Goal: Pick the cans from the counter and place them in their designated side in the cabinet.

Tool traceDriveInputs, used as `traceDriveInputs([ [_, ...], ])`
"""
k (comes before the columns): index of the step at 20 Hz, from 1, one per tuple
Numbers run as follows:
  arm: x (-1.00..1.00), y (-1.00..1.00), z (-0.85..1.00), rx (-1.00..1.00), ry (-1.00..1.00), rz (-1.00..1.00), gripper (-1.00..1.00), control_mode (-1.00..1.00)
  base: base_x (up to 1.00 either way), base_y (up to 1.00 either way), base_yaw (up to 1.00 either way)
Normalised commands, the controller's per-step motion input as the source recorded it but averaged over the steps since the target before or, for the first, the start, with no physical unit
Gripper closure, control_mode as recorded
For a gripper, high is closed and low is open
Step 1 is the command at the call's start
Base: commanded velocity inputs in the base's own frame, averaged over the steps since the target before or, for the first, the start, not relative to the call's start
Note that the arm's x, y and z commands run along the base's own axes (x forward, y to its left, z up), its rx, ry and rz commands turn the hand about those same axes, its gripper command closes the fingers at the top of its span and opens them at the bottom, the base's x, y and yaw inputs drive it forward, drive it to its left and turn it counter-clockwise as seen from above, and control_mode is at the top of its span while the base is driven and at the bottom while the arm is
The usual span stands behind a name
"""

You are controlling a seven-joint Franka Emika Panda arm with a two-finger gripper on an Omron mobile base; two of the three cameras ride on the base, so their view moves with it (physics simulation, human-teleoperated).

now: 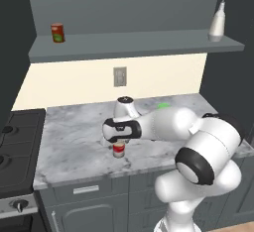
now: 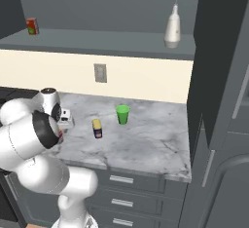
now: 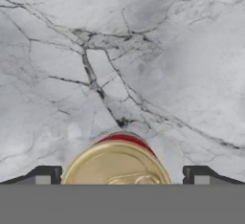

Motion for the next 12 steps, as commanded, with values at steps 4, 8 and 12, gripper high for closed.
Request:
traceDriveInputs([
  [4, 0.09, 0.01, -0.16, -0.01, 0.01, 0.00, 1.00, -1.00, 0.00, 0.00, 0.00],
  [8, 0.04, 0.03, -0.17, -0.02, 0.02, 0.00, 1.00, -1.00, 0.00, 0.00, 0.00],
  [12, 0.00, 0.00, -0.03, 0.00, 0.00, 0.00, 1.00, -1.00, 0.00, 0.00, 0.00],
])
